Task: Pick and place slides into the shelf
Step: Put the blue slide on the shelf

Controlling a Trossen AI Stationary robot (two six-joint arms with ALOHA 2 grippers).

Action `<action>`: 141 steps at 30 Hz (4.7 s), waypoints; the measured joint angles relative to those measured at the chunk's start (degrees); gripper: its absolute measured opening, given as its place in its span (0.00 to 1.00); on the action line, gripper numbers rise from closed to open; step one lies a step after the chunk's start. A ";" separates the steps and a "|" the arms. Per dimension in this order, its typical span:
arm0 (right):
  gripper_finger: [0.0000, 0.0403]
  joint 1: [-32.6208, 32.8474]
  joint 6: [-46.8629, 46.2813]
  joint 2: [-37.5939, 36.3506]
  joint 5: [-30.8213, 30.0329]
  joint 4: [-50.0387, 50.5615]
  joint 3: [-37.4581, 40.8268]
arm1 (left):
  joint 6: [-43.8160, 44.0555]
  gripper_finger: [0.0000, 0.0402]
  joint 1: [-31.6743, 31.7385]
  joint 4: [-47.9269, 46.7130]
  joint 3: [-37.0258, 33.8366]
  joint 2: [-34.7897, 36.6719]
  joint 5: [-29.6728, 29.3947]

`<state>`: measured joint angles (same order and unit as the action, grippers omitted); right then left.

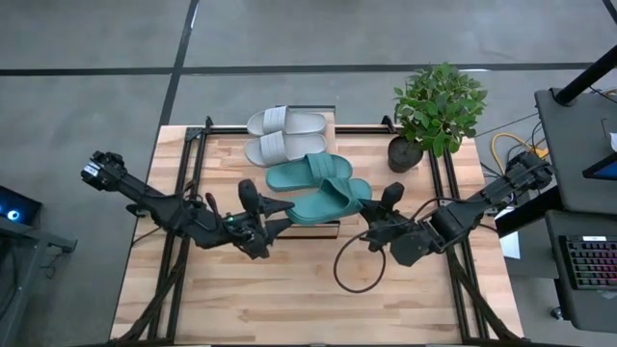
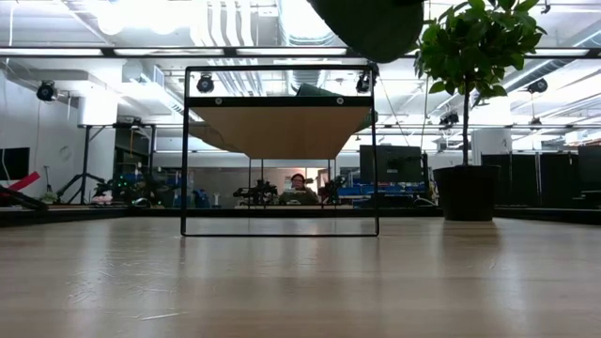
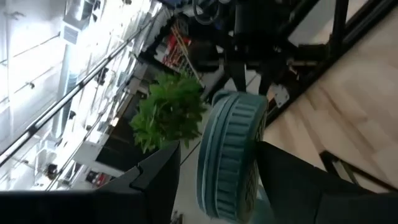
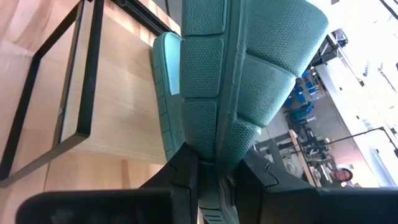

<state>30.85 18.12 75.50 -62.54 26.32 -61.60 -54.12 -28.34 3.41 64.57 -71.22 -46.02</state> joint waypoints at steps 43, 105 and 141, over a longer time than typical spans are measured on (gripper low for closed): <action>0.20 0.02 1.43 -0.02 -0.17 -0.19 -1.61 | 1.26 0.09 3.52 -4.08 2.90 -4.02 5.03; 0.58 3.37 38.94 -12.02 31.75 -31.51 16.00 | -22.89 0.09 -9.03 13.39 -34.65 27.75 24.80; 0.55 -10.79 54.30 -6.65 57.58 -44.22 16.00 | -22.78 0.09 -8.79 16.70 -35.79 27.52 23.43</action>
<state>20.07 72.42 68.86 -4.96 -17.89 -45.60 -76.90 -37.13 20.12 28.77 -43.70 -22.60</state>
